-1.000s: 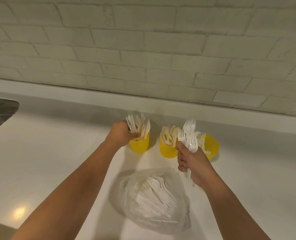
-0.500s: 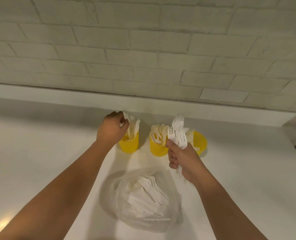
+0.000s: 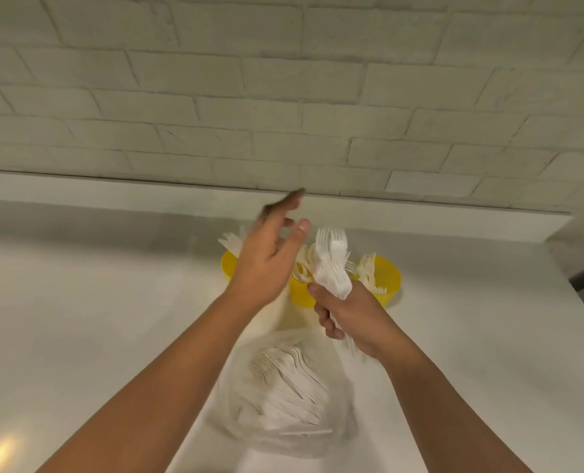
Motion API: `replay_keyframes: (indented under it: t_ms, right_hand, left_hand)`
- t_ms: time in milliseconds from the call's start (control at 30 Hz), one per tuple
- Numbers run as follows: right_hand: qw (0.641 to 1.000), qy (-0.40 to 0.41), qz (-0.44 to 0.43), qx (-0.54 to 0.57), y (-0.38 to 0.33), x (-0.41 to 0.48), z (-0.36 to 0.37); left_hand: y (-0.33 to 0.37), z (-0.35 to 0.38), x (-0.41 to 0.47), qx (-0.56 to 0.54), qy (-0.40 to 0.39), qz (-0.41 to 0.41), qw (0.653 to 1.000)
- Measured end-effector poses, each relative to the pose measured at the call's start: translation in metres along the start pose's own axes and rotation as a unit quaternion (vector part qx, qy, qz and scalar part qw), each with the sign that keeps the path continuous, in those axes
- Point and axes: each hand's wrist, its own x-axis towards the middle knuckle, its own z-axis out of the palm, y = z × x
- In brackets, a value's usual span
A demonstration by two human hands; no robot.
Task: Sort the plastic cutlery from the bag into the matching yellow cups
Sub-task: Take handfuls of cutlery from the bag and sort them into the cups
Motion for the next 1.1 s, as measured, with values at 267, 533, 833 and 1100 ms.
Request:
replay_keyframes:
  t_ms: [267, 533, 833, 1100]
  right_hand:
    - [0.997, -0.018, -0.026, -0.065, -0.004, -0.007, 0.006]
    - [0.988, -0.044, -0.014, 0.145, 0.002, -0.01, -0.005]
    - [0.96, -0.218, 0.012, 0.178, -0.001, -0.012, -0.016]
    - [0.988, -0.116, 0.039, 0.094, -0.003, -0.012, -0.016]
  left_hand:
    - [0.0, 0.018, -0.013, -0.08, -0.114, -0.082, 0.987]
    - [-0.005, 0.018, -0.014, -0.293, -0.097, -0.192, 0.931]
    - [0.005, 0.026, -0.027, -0.311, -0.264, -0.273, 0.871]
    - [0.008, 0.038, -0.022, -0.233, -0.241, -0.182, 0.924]
